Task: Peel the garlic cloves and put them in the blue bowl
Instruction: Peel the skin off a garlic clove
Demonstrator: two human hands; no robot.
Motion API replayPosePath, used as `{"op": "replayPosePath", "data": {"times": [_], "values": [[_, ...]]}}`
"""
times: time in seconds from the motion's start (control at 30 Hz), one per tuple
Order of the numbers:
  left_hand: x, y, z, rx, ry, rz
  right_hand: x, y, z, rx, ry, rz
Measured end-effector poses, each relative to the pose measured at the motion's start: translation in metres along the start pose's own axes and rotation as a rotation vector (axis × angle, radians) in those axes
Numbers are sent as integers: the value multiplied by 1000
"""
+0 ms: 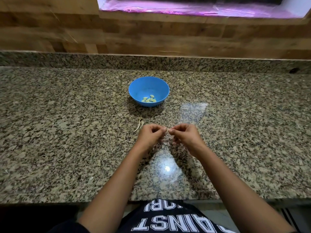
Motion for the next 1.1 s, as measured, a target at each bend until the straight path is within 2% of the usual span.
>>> {"op": "replayPosePath", "data": {"times": [0.13, 0.33, 0.67, 0.77, 0.97, 1.1], "values": [[-1, -3, -5, 73, -143, 28, -5, -1, 1, 13, 66, 50], [-4, -2, -2, 175, -383, 29, -8, 1, -1, -76, 341, 120], [-9, 4, -12, 71, -387, 53, -3, 7, -3, -19, 516, -3], [-10, 6, -14, 42, -353, 12, -2, 9, -5, -33, 578, -3], [-13, 10, -15, 38, -313, -42, 0, 14, -2, 16, 515, -70], [-12, 15, -15, 57, -342, -67, -2, 18, -3, -62, 677, -64]]}}
Point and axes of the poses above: each hand's wrist, its own y-axis towards the middle knuckle, its own x-axis out of the back of the hand, z = x × y, the point moved 4 cm from there along y, towards the middle knuckle, and after that the axes turned 1 degree about x, right-handed, at the moved point
